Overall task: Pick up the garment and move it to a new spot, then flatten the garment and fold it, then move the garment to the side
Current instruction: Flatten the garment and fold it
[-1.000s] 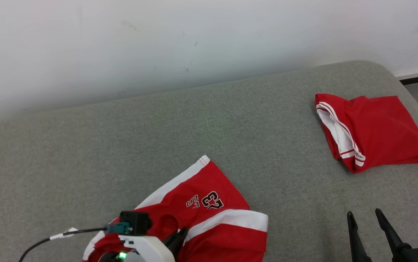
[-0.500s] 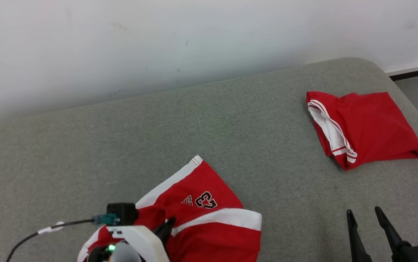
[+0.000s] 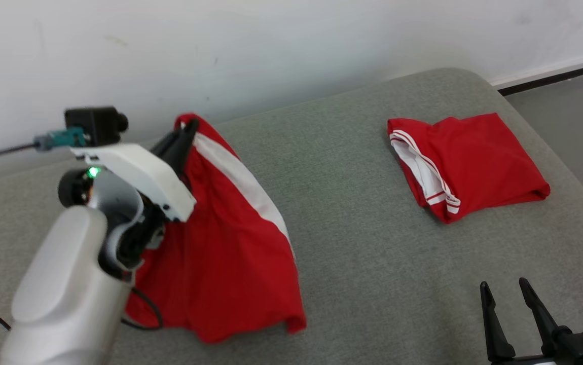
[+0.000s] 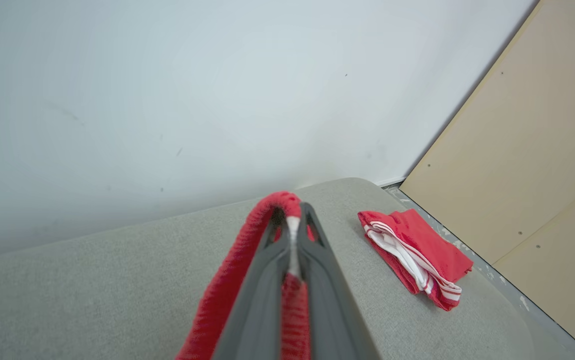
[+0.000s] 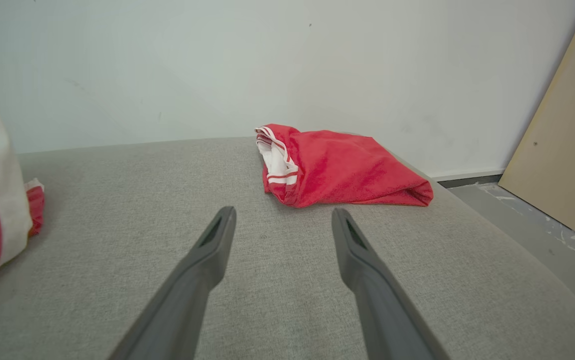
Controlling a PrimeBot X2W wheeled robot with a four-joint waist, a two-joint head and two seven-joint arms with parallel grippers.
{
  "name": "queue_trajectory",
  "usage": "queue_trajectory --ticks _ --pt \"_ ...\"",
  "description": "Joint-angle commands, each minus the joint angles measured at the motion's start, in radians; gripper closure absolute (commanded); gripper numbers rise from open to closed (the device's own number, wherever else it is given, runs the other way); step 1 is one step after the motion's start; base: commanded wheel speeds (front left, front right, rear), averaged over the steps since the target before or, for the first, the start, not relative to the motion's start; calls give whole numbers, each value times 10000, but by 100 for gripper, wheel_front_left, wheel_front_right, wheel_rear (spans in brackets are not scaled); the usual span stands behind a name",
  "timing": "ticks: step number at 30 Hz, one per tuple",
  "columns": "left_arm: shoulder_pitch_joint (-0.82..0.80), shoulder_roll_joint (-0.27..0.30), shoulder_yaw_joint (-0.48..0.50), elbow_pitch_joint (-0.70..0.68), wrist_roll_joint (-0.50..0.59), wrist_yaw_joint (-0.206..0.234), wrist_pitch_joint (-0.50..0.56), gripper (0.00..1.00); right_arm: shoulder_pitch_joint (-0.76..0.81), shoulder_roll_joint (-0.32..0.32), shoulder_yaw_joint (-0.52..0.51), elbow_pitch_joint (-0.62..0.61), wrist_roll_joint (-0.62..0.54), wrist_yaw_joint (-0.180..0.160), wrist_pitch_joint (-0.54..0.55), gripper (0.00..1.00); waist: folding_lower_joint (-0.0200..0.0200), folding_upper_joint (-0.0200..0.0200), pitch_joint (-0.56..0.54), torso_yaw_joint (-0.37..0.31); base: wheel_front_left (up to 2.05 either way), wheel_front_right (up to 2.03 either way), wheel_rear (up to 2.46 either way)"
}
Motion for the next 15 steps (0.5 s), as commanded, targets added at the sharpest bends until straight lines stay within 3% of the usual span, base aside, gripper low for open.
queue_trajectory --ticks 1,6,11,15 --pt "-473 213 110 116 68 -59 44 100 -64 -28 22 23 89 -26 9 0 -1 0 91 -273 0 0 0" --pt "-1863 467 286 563 330 -210 -300 100 -61 -28 68 45 223 -26 11 0 -1 0 155 -622 0 0 0" --pt "-2676 256 325 815 21 -653 -818 100 -13 -29 -25 54 243 -26 9 0 -1 0 164 -627 0 0 0" --pt "-2408 -2 75 593 -301 -920 -1092 100 66 -25 -129 25 175 -26 9 0 -1 0 91 -360 0 0 0"
